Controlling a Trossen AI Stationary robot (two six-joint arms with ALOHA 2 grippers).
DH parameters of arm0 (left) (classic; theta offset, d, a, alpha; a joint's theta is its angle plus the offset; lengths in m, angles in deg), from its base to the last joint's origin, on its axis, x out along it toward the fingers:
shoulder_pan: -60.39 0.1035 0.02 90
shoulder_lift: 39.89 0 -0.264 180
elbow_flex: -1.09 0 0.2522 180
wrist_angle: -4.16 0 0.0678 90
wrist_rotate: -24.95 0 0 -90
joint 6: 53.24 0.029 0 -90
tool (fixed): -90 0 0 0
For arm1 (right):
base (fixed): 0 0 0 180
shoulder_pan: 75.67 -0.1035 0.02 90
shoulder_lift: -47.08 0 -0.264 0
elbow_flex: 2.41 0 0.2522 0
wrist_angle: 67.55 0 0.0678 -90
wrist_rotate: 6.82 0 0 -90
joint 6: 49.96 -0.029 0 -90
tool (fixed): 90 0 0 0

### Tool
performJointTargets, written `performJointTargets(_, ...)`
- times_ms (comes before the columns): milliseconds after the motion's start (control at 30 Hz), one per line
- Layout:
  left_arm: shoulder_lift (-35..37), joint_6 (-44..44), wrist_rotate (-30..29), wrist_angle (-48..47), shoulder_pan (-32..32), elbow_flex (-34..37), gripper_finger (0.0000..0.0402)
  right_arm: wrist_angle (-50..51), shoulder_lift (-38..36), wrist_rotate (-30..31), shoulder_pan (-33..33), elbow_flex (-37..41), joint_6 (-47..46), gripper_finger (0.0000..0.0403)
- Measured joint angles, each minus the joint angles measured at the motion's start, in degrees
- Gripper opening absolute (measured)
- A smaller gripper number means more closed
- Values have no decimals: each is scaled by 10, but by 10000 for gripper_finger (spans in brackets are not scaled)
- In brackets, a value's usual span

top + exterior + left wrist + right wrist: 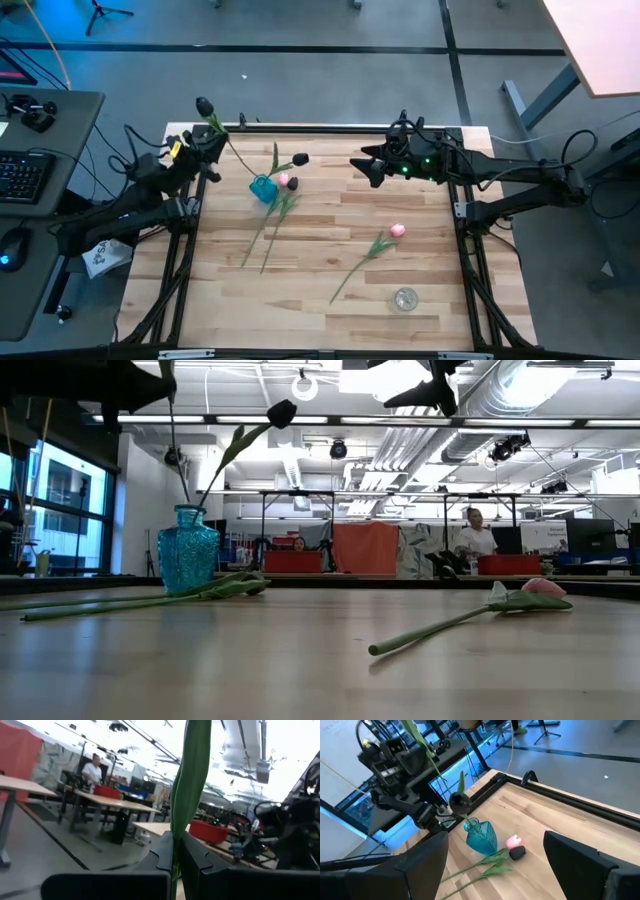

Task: Sort flowers into vase by color
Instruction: Put the top black flower into the blue vase

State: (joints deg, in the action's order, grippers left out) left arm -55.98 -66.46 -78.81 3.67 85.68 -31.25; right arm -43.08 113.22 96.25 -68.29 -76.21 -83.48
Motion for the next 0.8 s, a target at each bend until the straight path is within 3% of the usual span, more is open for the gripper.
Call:
performJointTargets(200,-9,-23,60,-10,0,4,0,-31,-8,5,1,-23,22,321)
performJointTargets(400,-9,-13,68,-38,0,5,4,2,-8,15,1,-89,73,321)
performJointTargets(600,-11,0,44,-93,2,-3,50,76,-8,39,1,-172,115,321)
performJointTargets(800,-14,48,16,-86,2,-3,97,103,-6,58,1,-213,145,321)
